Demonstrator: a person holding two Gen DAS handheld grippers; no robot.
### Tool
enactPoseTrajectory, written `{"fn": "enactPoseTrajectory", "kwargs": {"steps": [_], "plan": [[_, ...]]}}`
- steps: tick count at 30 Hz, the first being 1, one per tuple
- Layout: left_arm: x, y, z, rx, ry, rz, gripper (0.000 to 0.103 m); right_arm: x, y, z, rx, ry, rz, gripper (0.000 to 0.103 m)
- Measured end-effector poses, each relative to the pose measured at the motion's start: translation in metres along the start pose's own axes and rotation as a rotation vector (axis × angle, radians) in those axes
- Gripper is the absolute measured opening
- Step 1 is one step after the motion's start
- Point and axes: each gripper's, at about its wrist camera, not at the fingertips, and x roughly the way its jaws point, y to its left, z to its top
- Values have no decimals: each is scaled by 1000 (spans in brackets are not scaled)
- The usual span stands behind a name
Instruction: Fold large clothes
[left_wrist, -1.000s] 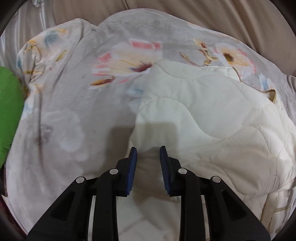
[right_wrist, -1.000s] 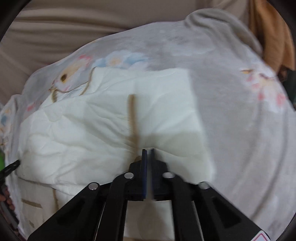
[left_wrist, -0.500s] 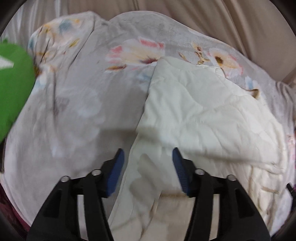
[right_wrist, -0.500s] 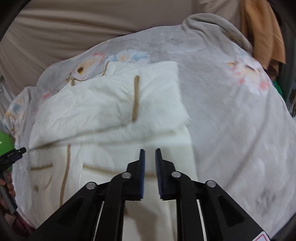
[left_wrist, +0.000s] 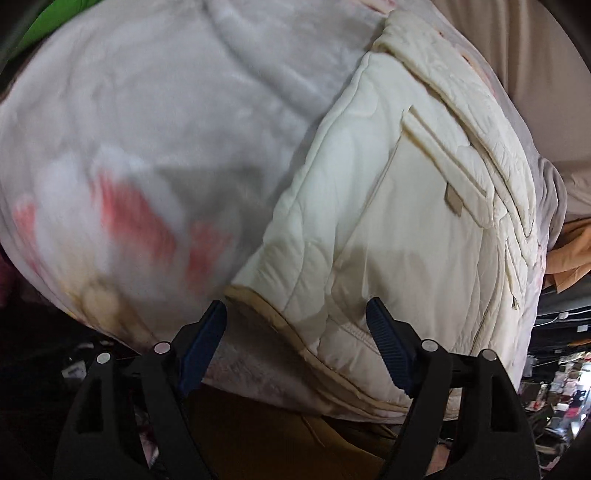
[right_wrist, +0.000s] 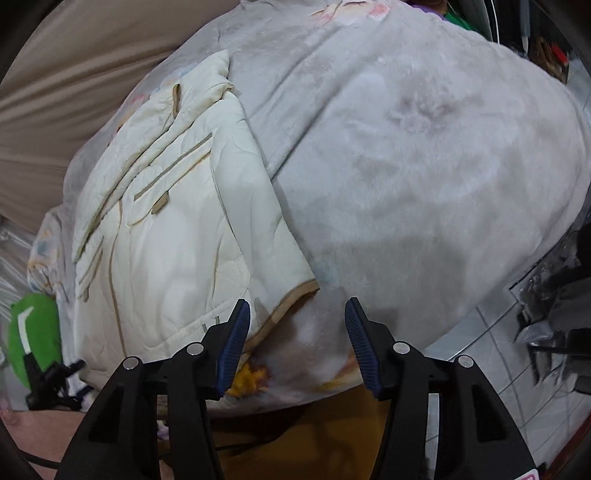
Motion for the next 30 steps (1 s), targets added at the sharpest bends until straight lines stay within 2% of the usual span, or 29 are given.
{"fn": "enactPoseTrajectory", "kwargs": {"steps": [2, 3, 4, 5, 6, 7, 9, 13, 16, 18, 21, 23, 26, 30], "plan": [[3, -1, -1, -5, -6, -15, 74, 7, 3, 4, -6, 2, 20, 55], [4, -2, 0, -5, -8, -29, 69, 10, 4, 6, -6, 7, 28, 55], [5, -4, 1, -2, -7, -33, 59, 14, 5, 8, -4, 13, 38, 55], [4, -6, 1, 5, -4, -46, 54, 17, 6, 9, -3, 18, 52, 45], [4, -9, 1, 22, 2, -71, 33, 18, 8, 9, -8, 25, 60, 34], [1, -13, 0, 41, 2, -80, 19, 18, 11, 10, -20, 31, 75, 5], [-11, -19, -2, 75, -21, -83, 12, 7, 15, 10, -44, -7, 92, 5], [-62, -35, -7, 121, -111, -140, 8, -40, 35, 13, -111, -95, 158, 4], [-117, -51, -6, 143, -226, -213, 7, -79, 52, 23, -149, -177, 202, 3], [-154, -67, 0, 155, -322, -262, 6, -105, 63, 38, -155, -246, 243, 3], [-190, -87, 19, 184, -425, -311, 4, -131, 78, 69, -174, -351, 293, 3], [-203, -98, 36, 230, -476, -319, 4, -136, 88, 93, -185, -405, 334, 3], [-199, -133, 76, 295, -531, -302, 4, -125, 107, 133, -196, -463, 381, 3], [-172, -173, 131, 343, -563, -213, 3, -88, 143, 183, -240, -497, 371, 3]]}}
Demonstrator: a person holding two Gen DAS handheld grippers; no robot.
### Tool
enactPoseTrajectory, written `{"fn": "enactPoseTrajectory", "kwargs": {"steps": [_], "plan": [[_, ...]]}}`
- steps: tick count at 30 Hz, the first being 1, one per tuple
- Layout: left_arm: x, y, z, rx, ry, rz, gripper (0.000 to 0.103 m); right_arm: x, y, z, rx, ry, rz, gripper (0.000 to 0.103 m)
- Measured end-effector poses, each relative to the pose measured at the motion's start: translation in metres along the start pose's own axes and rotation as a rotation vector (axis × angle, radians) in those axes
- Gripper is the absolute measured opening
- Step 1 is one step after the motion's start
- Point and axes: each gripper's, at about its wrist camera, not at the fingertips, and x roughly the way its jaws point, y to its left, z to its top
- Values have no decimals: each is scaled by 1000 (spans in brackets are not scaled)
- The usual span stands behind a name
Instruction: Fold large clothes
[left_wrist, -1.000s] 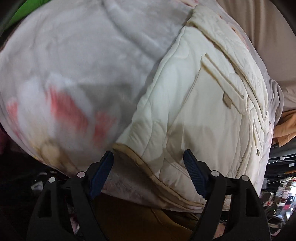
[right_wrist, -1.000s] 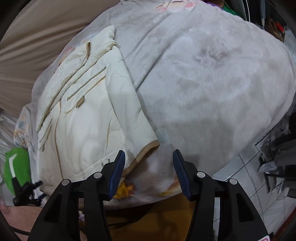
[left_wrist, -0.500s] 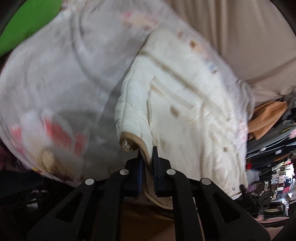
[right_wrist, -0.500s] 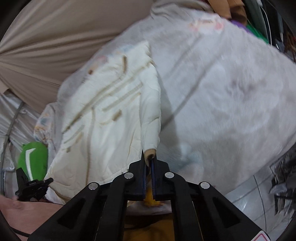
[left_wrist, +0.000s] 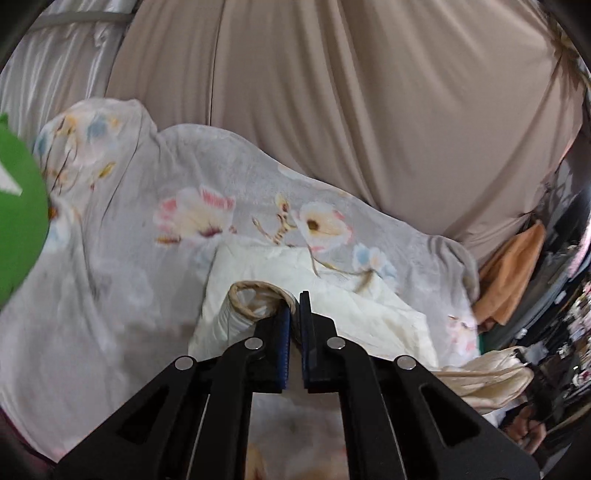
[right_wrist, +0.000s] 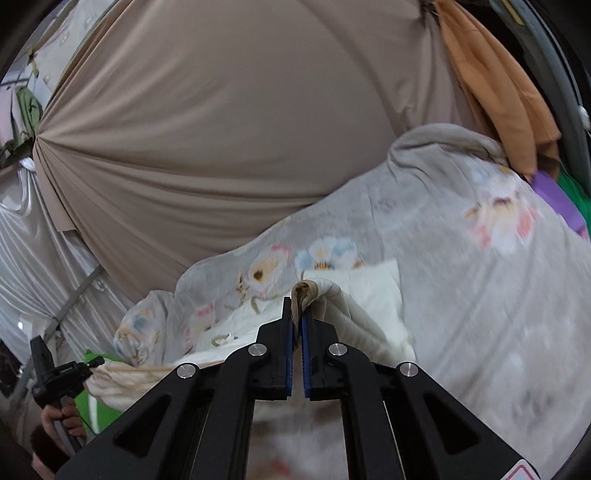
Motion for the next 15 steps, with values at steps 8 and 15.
{"fn": "enactPoseTrajectory", "kwargs": {"steps": [8, 15], "plan": [[148, 12, 40, 13, 82, 152, 4, 146, -15, 30, -8, 69, -111, 4], [234, 28, 46, -27, 130, 275, 30, 203, -41, 31, 82, 61, -172, 42]]}}
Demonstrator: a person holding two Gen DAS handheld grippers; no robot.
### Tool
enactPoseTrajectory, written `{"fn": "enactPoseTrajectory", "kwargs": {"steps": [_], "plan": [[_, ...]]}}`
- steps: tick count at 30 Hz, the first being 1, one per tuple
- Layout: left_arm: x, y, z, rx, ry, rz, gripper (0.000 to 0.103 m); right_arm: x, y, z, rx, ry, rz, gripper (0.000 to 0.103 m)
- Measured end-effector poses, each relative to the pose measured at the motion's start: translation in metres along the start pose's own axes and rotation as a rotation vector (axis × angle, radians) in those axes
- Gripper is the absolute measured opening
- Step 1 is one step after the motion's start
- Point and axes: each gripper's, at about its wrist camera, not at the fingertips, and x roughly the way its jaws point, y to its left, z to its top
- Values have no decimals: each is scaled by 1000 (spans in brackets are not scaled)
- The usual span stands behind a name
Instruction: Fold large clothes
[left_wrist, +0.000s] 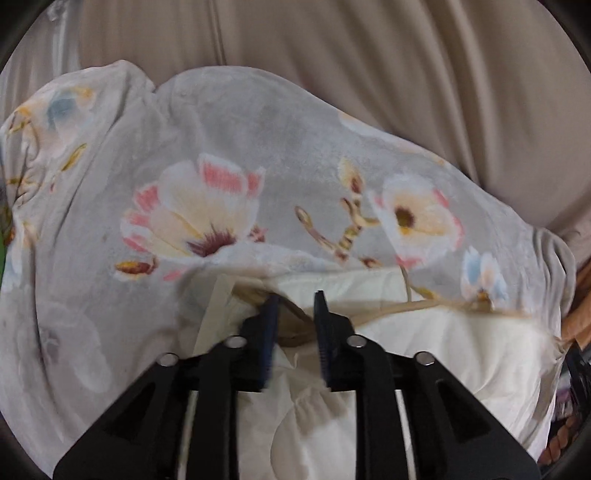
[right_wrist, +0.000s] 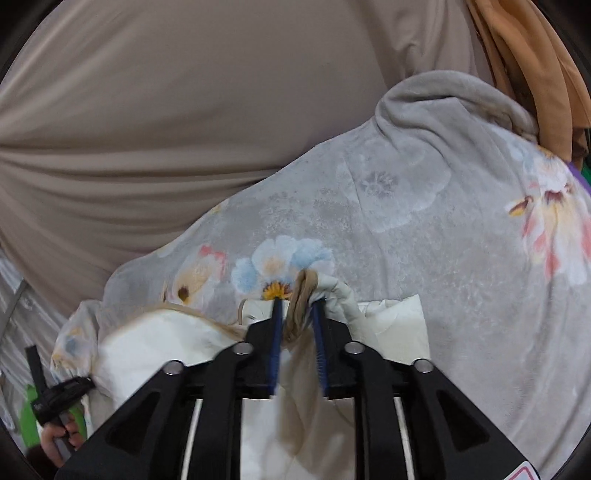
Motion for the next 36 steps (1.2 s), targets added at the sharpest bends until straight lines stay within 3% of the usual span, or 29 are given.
{"fn": "enactPoseTrajectory", "kwargs": {"steps": [1, 2, 4, 5, 8, 11, 14, 17, 18, 19, 20, 22, 23, 24, 30, 36], "plan": [[-7, 2, 1, -10, -35, -6, 44, -10, -2, 2, 11, -45, 2, 60], [-22, 8, 3, -25, -91, -21, 53, -26, -6, 4, 27, -104, 15, 67], [-40, 17, 2, -38, -132, -35, 85, -47, -17, 8, 57, -128, 34, 68], [-52, 28, -4, -48, -129, -53, 88, -56, -26, 5, 70, -108, 29, 68], [-60, 52, -31, -73, -68, -58, 90, -70, -55, -21, 62, -6, -28, 69], [-50, 84, -79, -152, 78, -71, 91, -68, -85, -67, 51, 135, -113, 71], [-34, 101, -123, -232, 190, -87, 91, -52, -104, -98, 104, 239, -99, 71], [-24, 102, -141, -240, 197, -160, 90, -36, -102, -115, 117, 281, -80, 74], [-19, 99, -143, -226, 200, -143, 87, -33, -100, -116, 113, 278, -92, 74], [-18, 99, -142, -218, 206, -142, 76, -31, -98, -116, 116, 272, -100, 69], [-17, 100, -140, -219, 217, -148, 66, -31, -98, -114, 131, 266, -101, 50], [-23, 103, -136, -222, 226, -151, 32, -36, -98, -107, 141, 261, -82, 24], [-31, 105, -134, -214, 227, -159, 27, -43, -96, -103, 135, 253, -60, 14], [-38, 105, -134, -202, 224, -166, 22, -51, -94, -101, 121, 248, -44, 12], [-104, 104, -165, -75, 271, -145, 16, -119, -84, -121, 44, 277, -16, 7], [-146, 138, -251, -112, 428, -83, 18, -187, -120, -196, 39, 454, -111, 9]]}}
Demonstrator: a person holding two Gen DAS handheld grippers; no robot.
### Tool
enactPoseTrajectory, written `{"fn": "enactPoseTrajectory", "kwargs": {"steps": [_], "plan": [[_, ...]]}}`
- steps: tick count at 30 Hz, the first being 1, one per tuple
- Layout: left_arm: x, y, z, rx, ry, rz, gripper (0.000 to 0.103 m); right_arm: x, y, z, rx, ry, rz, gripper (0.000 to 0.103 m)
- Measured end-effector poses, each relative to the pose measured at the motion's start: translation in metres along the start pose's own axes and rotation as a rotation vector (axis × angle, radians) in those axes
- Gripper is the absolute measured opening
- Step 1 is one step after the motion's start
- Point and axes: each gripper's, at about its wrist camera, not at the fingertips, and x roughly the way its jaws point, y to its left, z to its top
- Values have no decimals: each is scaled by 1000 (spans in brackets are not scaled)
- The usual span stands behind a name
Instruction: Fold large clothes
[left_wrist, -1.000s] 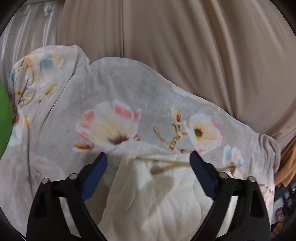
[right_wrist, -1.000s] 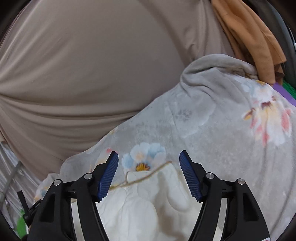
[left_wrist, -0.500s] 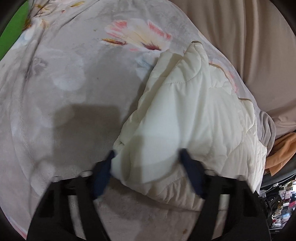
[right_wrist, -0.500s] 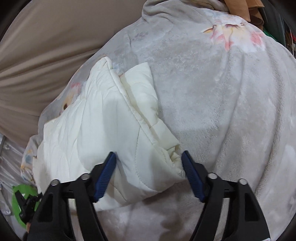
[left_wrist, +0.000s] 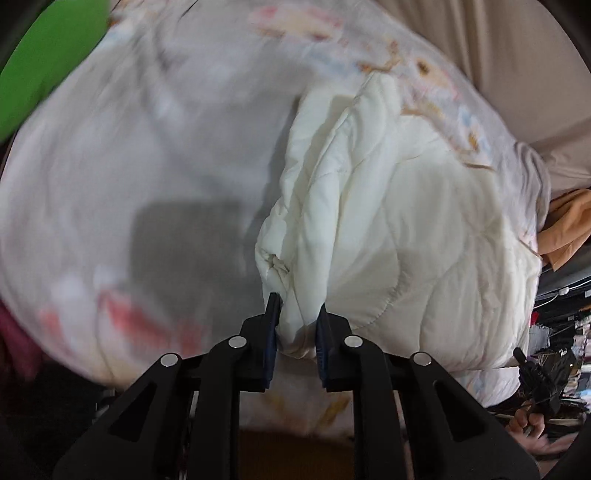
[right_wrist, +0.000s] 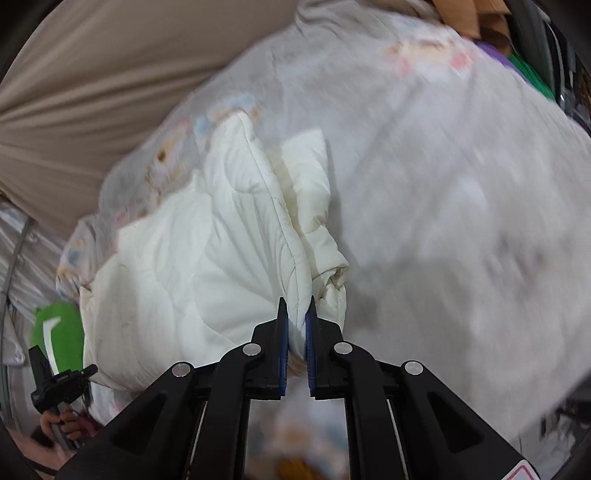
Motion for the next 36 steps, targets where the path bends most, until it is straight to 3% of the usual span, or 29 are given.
{"fn": "enactPoseTrajectory", "kwargs": {"steps": [3, 6, 7, 8, 9, 10, 12, 14, 15, 17, 18, 19, 20, 21, 24, 26, 28, 30, 32, 34, 36], "plan": [[-6, 4, -14, -42, -32, 14, 26, 2, -7, -17, -8, 44, -67, 16], [-35, -15, 5, -1, -153, 27, 33, -16, 9, 3, -30, -50, -78, 23], [-45, -22, 15, 15, -206, 5, 48, -24, 17, 12, -54, -100, -75, 30], [-54, -29, 26, 30, -249, -12, 58, -30, 25, 25, -74, -151, -65, 47], [-60, -39, 41, 42, -294, -15, 79, -33, 31, 36, -86, -192, -60, 56], [-61, -45, 52, 49, -326, -23, 87, -32, 36, 47, -94, -222, -52, 65], [-46, -60, 80, 64, -344, -56, 88, -16, 43, 73, -97, -234, -37, 65], [-19, -65, 101, 46, -300, -68, 88, 7, 46, 94, -72, -226, -40, 65], [-6, -66, 108, 43, -277, -75, 86, 18, 49, 100, -58, -218, -33, 65], [17, -69, 118, 35, -231, -86, 65, 37, 51, 111, -35, -207, -48, 59], [20, -73, 116, 41, -218, -102, 55, 45, 54, 113, -38, -199, -44, 51], [24, -74, 116, 48, -218, -86, 31, 52, 57, 114, -42, -180, -39, 23], [26, -75, 114, 57, -217, -67, 14, 58, 60, 114, -43, -152, -29, 11], [24, -75, 115, 53, -221, -62, 9, 53, 64, 113, -48, -181, -27, 10], [-10, -79, 118, 53, -328, -115, 8, 9, 79, 108, -77, -347, 30, 8], [-25, -86, 124, 90, -380, -107, 8, -12, 84, 112, -83, -420, 49, 8], [-23, -94, 134, 118, -398, -70, 7, -9, 86, 120, -88, -447, 7, 8], [7, -97, 146, 122, -348, -26, 7, 18, 78, 129, -80, -390, -48, 8], [53, -99, 151, 149, -277, 71, 8, 66, 65, 133, -75, -266, -125, 8], [93, -92, 149, 143, -208, 105, 10, 105, 54, 129, -84, -163, -176, 11], [97, -93, 145, 150, -234, 128, 11, 106, 56, 129, -88, -175, -200, 13]]}}
